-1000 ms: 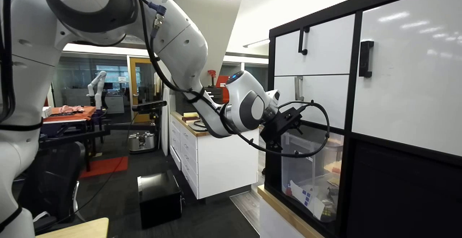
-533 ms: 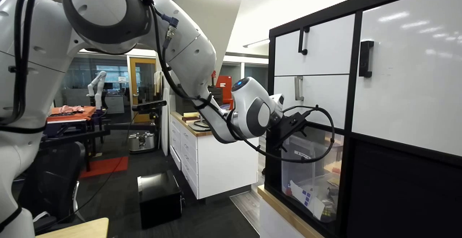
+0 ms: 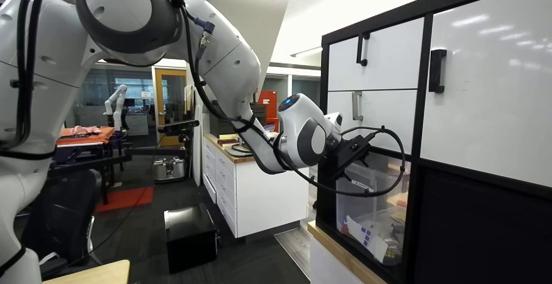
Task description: Pull out the storage box
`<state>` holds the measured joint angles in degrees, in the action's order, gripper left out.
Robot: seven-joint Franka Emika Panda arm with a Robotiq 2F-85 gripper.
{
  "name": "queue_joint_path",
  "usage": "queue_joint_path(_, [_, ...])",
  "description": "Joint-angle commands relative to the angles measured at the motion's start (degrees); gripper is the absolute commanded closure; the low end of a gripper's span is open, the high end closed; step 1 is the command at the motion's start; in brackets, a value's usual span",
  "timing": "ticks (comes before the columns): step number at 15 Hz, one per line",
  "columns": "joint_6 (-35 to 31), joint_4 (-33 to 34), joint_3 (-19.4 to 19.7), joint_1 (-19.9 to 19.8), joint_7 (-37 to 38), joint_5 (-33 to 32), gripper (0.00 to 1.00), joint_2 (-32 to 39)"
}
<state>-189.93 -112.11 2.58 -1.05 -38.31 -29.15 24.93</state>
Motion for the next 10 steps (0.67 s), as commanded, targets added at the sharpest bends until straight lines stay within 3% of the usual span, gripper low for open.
queue_joint_path(1, [-2.56,-0.19,0.16,-0.78,-0.52,-1.99,0.61,-0.22])
queue_joint_path(6, [-4.06,-1.4,0.18,-0.73,-0.72,-2.99,0.91,-1.3])
queue_joint_path(10, [-4.84,-4.57,0.42,-0.65,-1.67,-4.84,0.93,-3.83])
